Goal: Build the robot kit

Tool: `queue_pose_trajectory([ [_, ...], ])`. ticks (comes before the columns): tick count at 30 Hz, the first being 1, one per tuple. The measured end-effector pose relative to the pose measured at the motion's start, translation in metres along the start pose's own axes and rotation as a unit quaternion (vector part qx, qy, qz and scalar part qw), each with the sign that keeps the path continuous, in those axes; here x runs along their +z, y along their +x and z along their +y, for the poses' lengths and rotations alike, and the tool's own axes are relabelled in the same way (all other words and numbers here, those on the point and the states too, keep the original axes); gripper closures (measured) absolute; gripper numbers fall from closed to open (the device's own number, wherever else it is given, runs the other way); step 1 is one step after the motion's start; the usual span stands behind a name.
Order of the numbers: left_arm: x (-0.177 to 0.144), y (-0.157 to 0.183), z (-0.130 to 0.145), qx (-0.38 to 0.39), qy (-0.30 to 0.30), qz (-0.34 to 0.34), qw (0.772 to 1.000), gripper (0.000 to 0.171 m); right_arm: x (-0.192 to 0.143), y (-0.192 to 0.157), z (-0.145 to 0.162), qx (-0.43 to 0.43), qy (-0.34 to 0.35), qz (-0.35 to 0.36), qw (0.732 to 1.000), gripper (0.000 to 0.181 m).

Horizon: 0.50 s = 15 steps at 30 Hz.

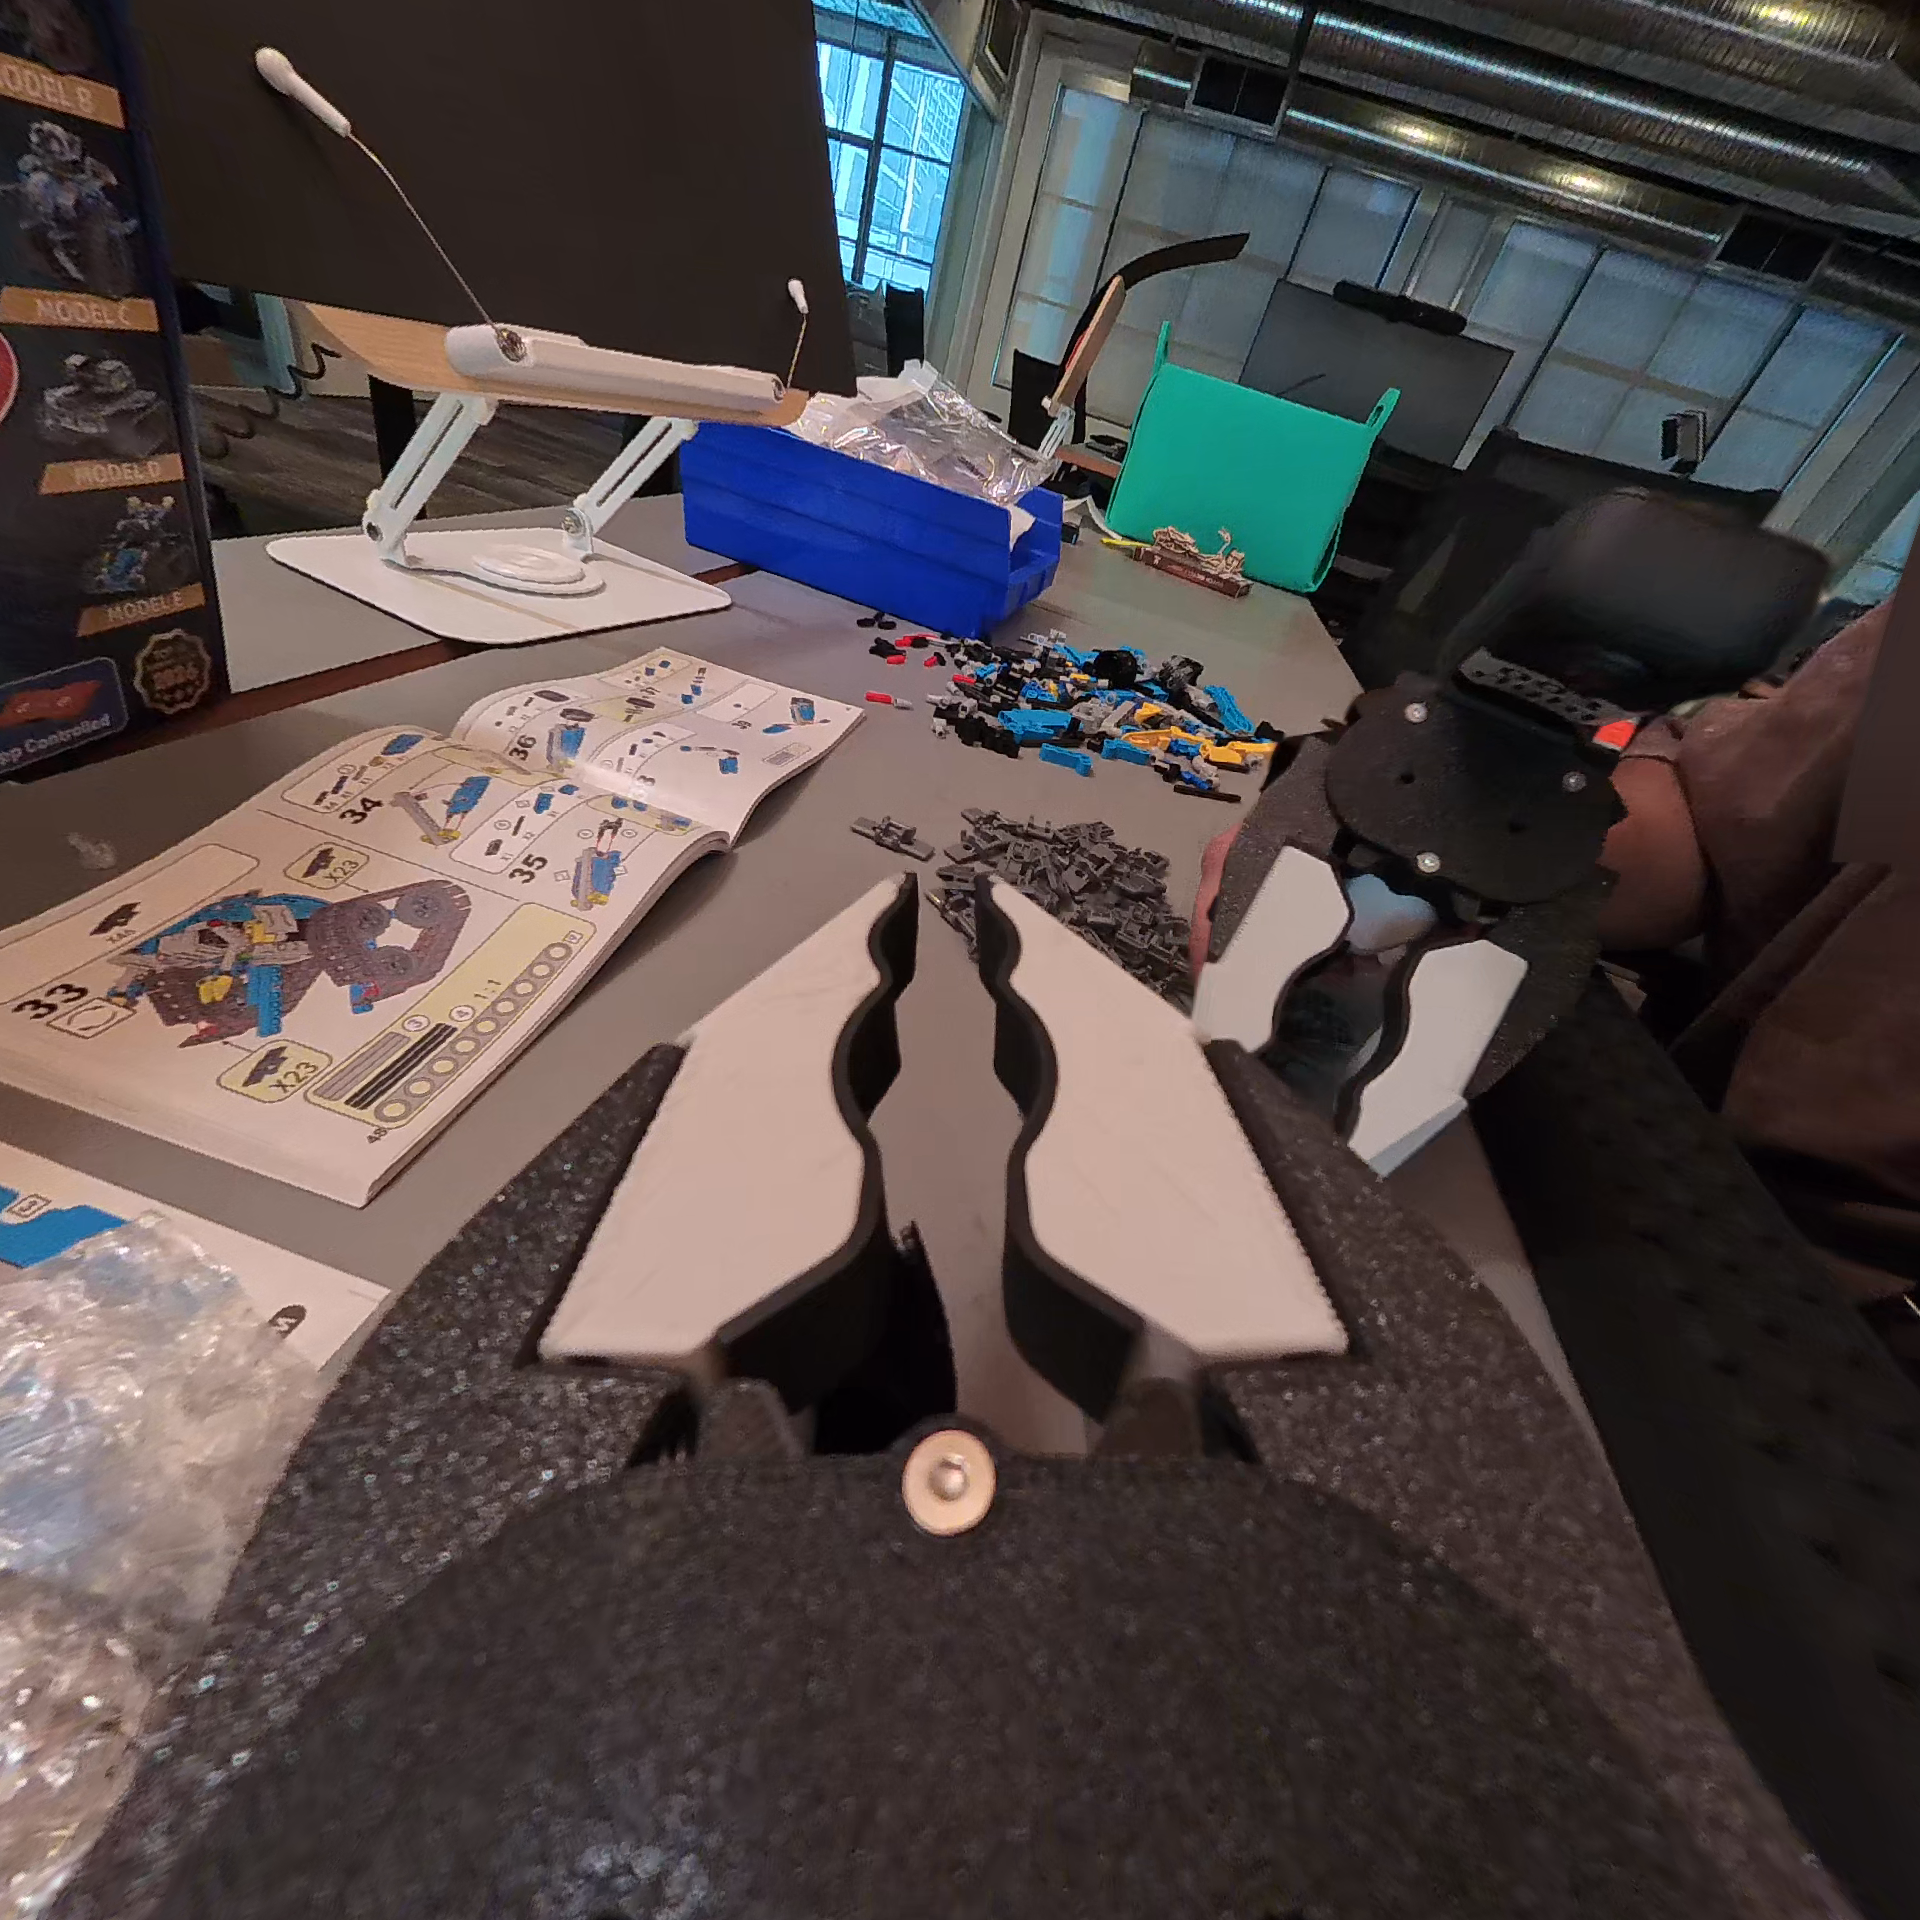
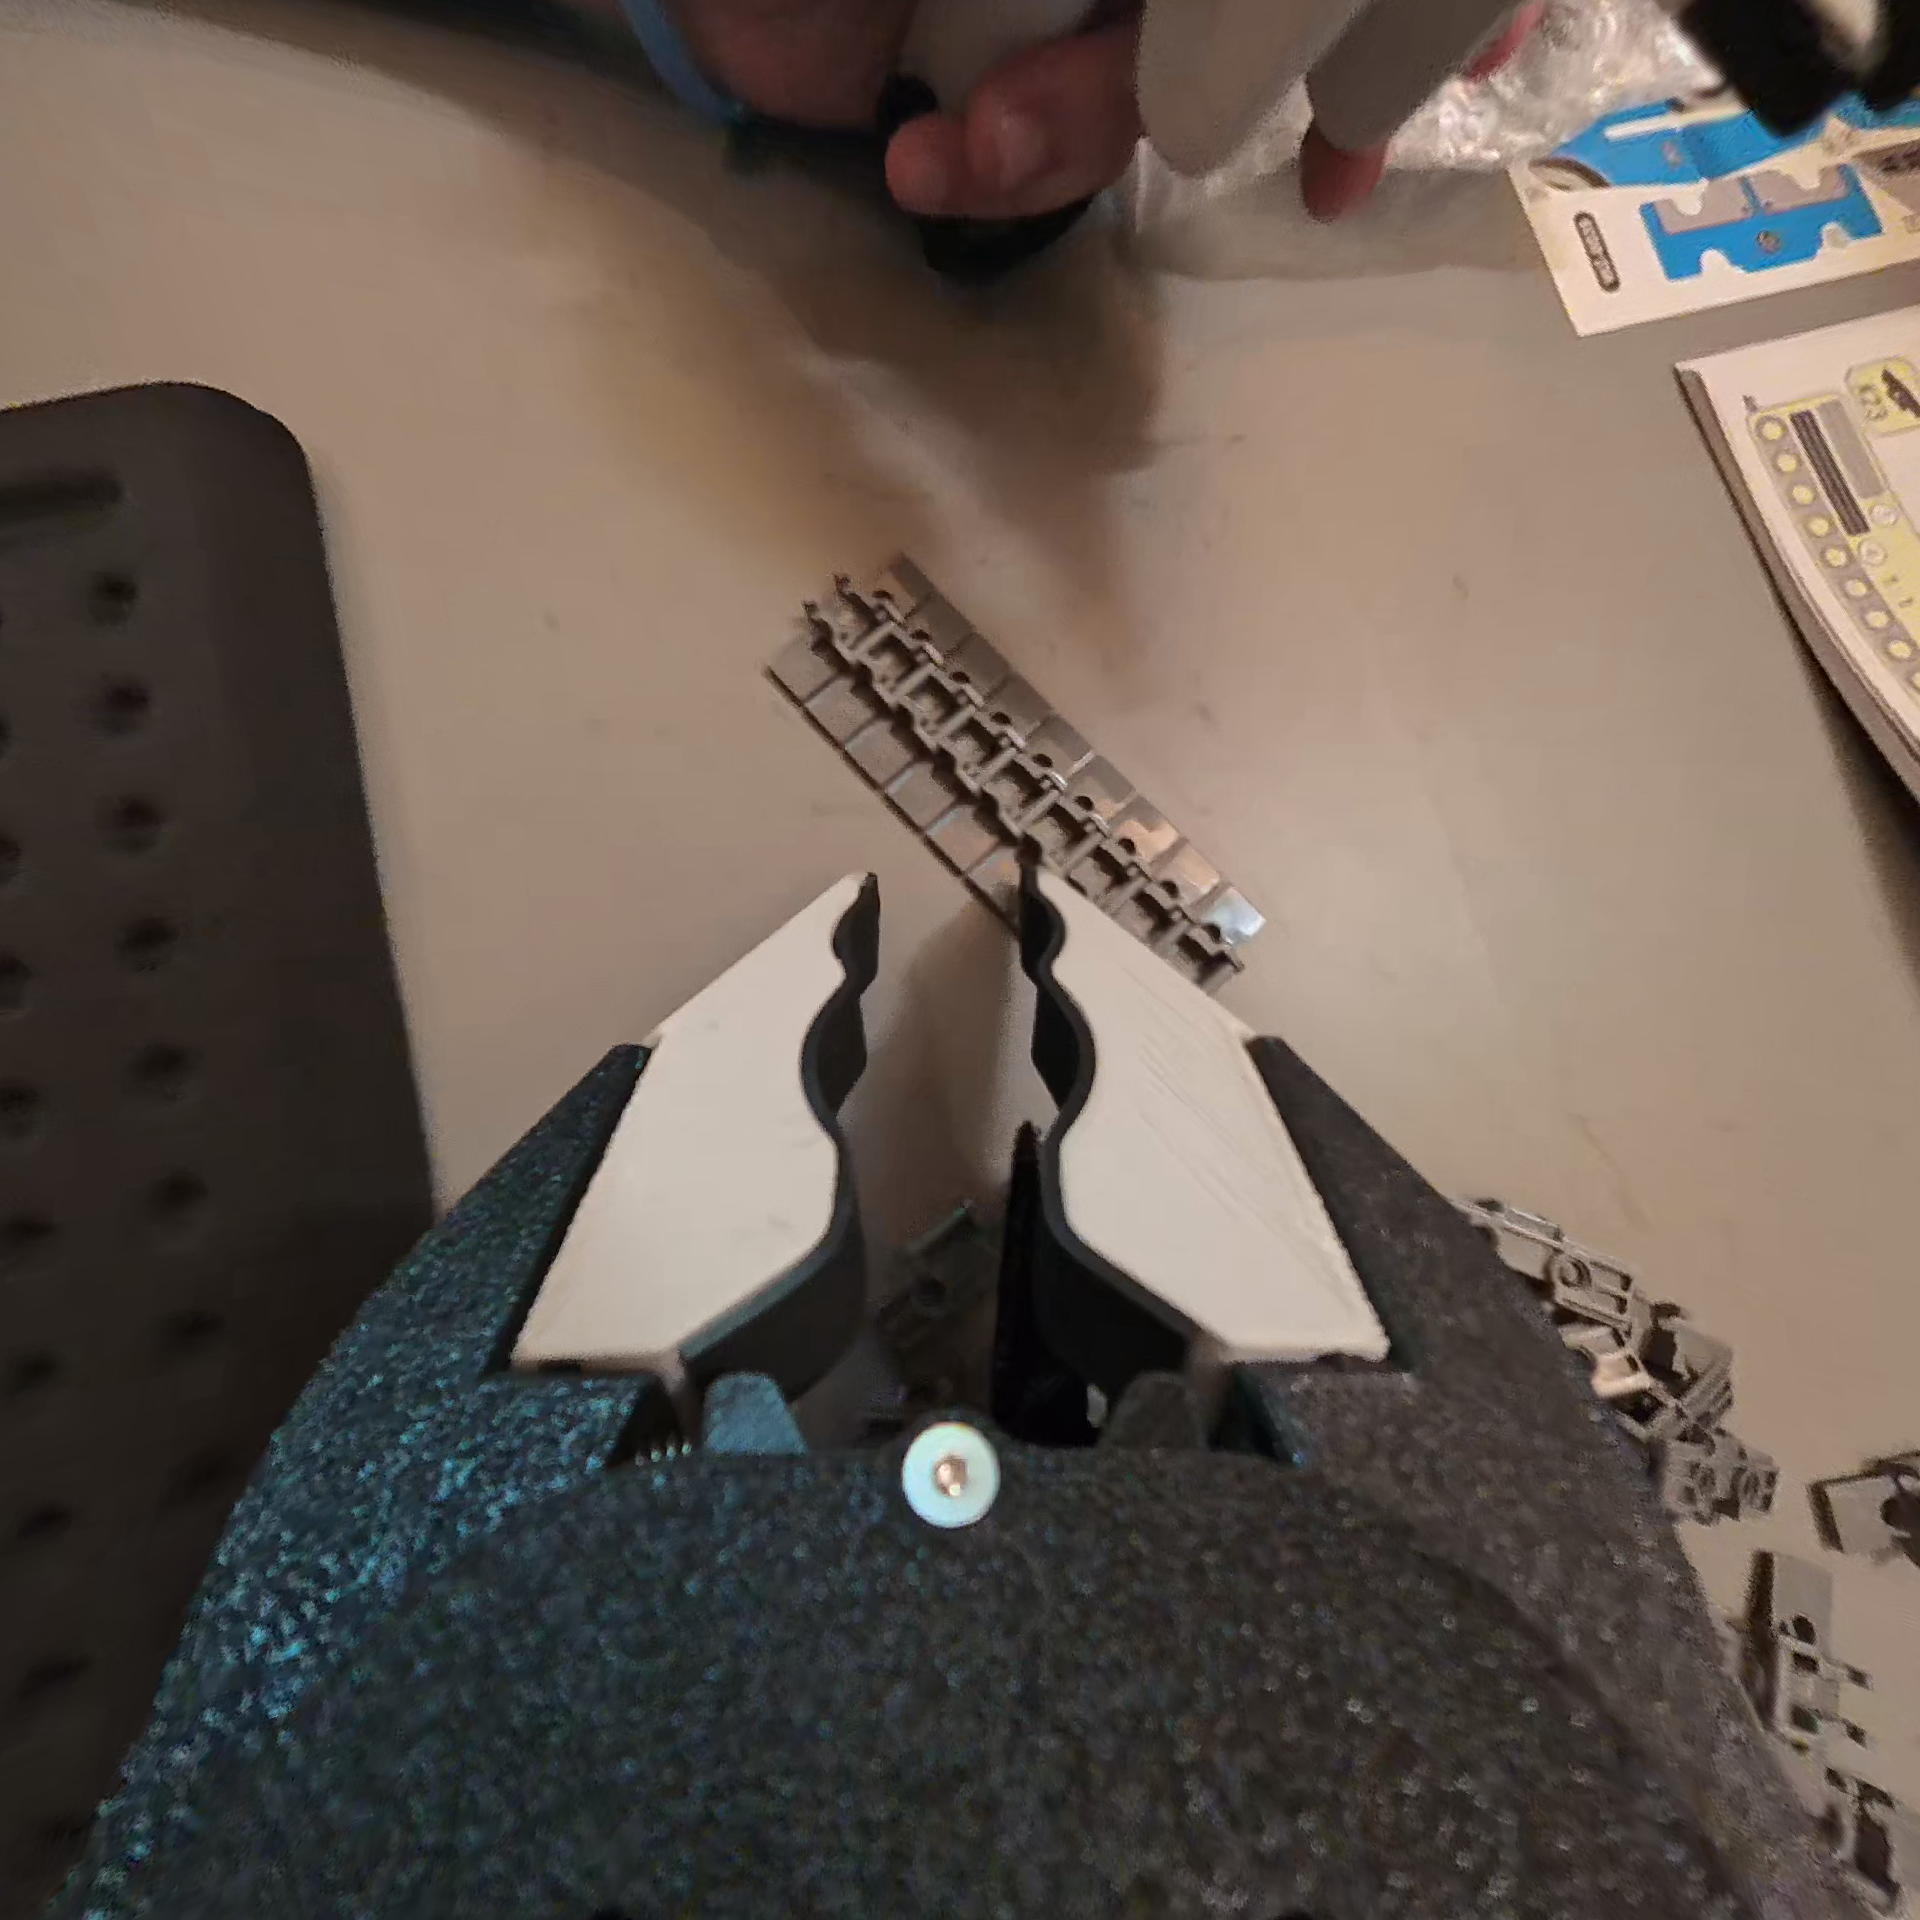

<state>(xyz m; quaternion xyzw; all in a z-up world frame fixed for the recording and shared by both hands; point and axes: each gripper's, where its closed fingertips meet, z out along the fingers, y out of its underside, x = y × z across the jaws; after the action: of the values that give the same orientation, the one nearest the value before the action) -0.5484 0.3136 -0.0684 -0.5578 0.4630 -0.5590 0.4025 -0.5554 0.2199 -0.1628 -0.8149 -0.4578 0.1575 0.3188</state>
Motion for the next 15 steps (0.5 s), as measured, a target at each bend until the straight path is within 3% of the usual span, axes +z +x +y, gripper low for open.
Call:
queue_pose_trajectory([
  [15, 0.002, 0.002, 0.003, 0.007, -0.010, -0.002, 1.000, 0.161, 0.011, -0.013, -0.004, 0.000, -0.010, -0.008, 1.000, 0.154],
])
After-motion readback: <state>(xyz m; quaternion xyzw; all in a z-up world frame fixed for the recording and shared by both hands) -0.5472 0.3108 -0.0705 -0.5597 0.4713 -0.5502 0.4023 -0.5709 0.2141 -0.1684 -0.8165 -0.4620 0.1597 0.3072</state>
